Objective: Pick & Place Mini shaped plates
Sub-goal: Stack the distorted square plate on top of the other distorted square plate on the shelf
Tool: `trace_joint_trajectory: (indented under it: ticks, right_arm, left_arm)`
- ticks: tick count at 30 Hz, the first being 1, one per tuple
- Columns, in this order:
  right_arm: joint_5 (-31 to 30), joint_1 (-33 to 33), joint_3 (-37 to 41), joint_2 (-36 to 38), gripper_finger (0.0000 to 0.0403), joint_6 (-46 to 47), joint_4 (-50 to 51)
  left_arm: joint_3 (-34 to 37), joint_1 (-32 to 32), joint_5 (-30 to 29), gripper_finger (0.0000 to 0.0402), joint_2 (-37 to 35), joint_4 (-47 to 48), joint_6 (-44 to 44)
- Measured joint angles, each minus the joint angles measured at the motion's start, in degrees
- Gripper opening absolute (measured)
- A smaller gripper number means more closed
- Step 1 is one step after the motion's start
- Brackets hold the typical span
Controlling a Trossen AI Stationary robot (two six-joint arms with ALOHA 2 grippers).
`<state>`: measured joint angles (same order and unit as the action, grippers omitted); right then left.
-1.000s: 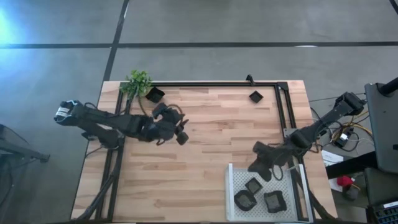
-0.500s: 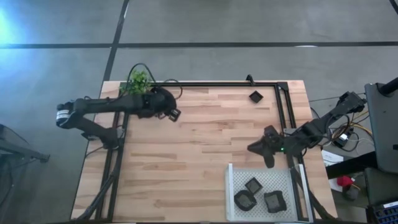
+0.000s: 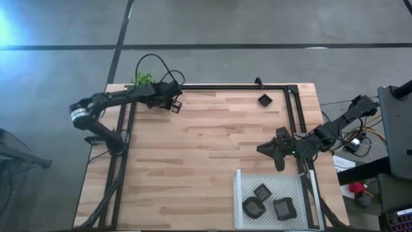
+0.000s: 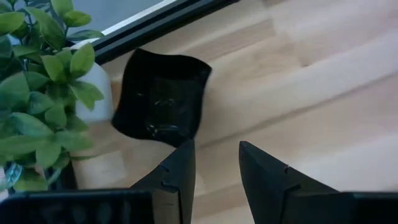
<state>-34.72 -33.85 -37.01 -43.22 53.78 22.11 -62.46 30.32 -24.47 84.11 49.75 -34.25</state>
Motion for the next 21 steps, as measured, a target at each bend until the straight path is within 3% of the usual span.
trace_joint_trajectory:
  ticks: [12, 21]
  right_arm:
    - [0.0, 0.0, 0.0, 0.0, 0.0063, 0.2, 0.0]
    - [0.0, 0.0, 0.0, 0.0, 0.0063, 0.2, 0.0]
  left_arm:
    - [0.1, 4.2, -0.4, 0.0117, 9.8, -5.7, 9.3]
    - [0.1, 7.2, -1.6, 0.0117, 15.2, -6.1, 10.5]
